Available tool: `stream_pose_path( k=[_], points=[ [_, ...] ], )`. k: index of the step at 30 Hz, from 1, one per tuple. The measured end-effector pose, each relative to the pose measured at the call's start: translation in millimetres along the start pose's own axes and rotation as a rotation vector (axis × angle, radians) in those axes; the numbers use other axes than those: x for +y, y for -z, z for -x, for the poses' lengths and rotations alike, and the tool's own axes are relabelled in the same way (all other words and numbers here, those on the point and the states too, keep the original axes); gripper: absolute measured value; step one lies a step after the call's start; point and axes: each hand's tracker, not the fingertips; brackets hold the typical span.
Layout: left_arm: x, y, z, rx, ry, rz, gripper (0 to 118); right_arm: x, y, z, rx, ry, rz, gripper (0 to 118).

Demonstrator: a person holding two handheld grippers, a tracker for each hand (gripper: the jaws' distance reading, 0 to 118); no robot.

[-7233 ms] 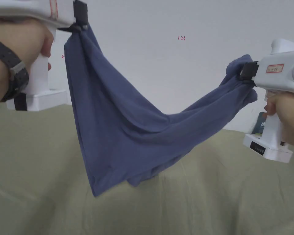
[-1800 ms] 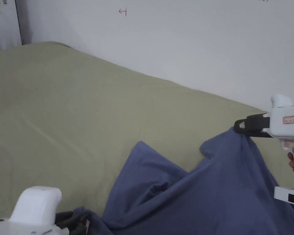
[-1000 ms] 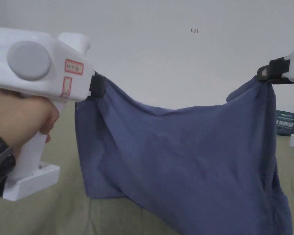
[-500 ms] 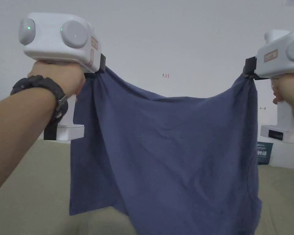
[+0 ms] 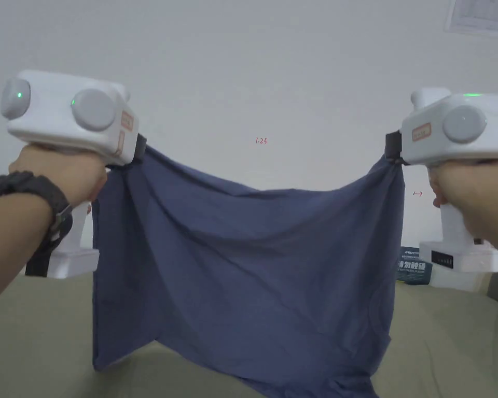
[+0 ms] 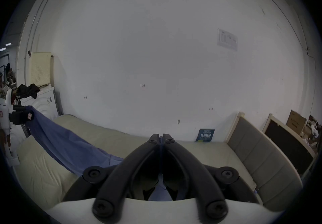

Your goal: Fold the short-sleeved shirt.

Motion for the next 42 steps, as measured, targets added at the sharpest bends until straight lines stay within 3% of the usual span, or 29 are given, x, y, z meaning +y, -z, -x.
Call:
stream_pose_path(
  k=[16, 19, 25, 32, 42],
  points=[
    [-178, -64, 19, -0.096, 0.017, 0.217, 0, -151, -85, 5, 0.056, 0.027, 0.190, 0],
    [-212, -84, 17, -0.117, 0.011, 0.249, 0, -187, -98, 3, 0.064, 0.081, 0.253, 0],
    [-274, -117, 31, -0.147, 0.013, 0.306, 0, -243, -138, -2, 0.061, 0.110, 0.263, 0],
    [-325, -159, 40, -0.169, 0.010, 0.348, 0, -280, -201, -15, 0.040, 0.150, 0.261, 0],
    [-368, -207, 32, -0.179, 0.138, 0.388, 0, -342, -220, -9, 0.010, 0.135, 0.331, 0]
  ],
)
